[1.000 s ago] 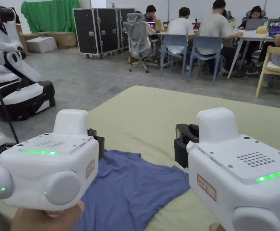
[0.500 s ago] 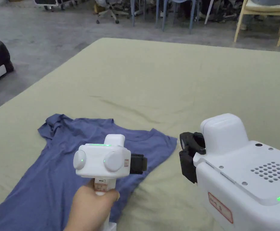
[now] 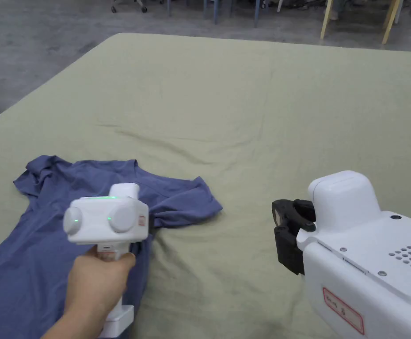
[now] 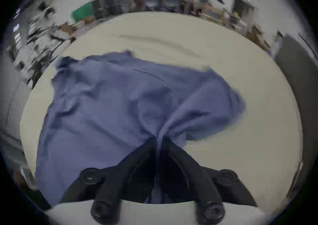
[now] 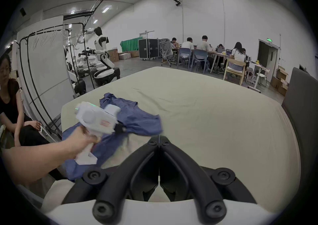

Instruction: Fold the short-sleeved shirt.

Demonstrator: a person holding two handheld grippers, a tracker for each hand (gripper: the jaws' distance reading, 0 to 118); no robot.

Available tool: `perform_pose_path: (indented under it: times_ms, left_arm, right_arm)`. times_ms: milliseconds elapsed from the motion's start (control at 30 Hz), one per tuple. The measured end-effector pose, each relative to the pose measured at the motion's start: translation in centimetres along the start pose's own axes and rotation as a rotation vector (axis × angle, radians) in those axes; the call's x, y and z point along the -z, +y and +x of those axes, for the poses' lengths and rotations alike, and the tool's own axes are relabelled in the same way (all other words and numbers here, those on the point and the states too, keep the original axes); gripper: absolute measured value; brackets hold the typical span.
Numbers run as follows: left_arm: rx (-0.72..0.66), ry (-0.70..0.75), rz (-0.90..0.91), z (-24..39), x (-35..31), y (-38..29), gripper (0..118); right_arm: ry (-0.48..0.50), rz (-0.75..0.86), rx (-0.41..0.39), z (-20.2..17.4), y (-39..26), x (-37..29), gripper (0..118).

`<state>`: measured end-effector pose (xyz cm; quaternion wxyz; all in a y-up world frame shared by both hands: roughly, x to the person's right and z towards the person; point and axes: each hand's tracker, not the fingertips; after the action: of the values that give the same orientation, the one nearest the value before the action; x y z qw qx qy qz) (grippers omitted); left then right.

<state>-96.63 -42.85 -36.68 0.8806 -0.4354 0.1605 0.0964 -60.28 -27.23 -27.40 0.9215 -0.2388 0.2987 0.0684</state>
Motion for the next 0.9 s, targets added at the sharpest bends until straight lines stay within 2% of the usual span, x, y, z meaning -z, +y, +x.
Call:
perform_pose_path:
  times_ms: [67,133,300,400,467,567,700,833,900]
  left_arm:
    - [-0.137,-0.141,-0.057,-2.0,-0.8,1.3,3]
    - [-0.135,-0.135,-0.042,-1.8,-2.5,2.5,3]
    - [-0.002,-0.092,0.115,6.6,-11.7,5.5,3]
    - [0.142,-0.222,0.198,15.6,-16.4,6.2,3]
    - [0.268,-0.315,0.244,23.1,-19.2,4.7,3]
    - [0.488,-0.478,0.213,35.0,-20.7,0.2,3]
    - [0.722,-0.621,-0.015,47.7,-20.4,-11.1,3]
    - [0.860,-0.683,-0.175,53.3,-20.5,-22.6,3]
    - [0.992,-0.725,-0.213,54.8,-21.4,-27.6,3]
  right_arm:
    - [-0.033,0.019,0.032,0.8,0.2,-0.8,2]
    - [-0.057,0.038,0.064,1.8,0.4,-2.1,2]
    - [-0.222,0.078,0.129,6.0,0.5,-7.9,2]
    - [-0.314,0.125,0.194,9.7,0.8,-13.3,2]
    - [-0.405,0.166,0.192,11.5,1.0,-17.3,2]
    - [-0.548,0.214,0.174,13.6,1.1,-23.6,2]
    - [-0.684,0.238,0.151,15.0,0.7,-30.7,2]
    - [-0.783,0.239,0.136,15.3,-0.5,-35.1,2]
    - [-0.805,0.233,0.139,15.3,-1.1,-36.6,2]
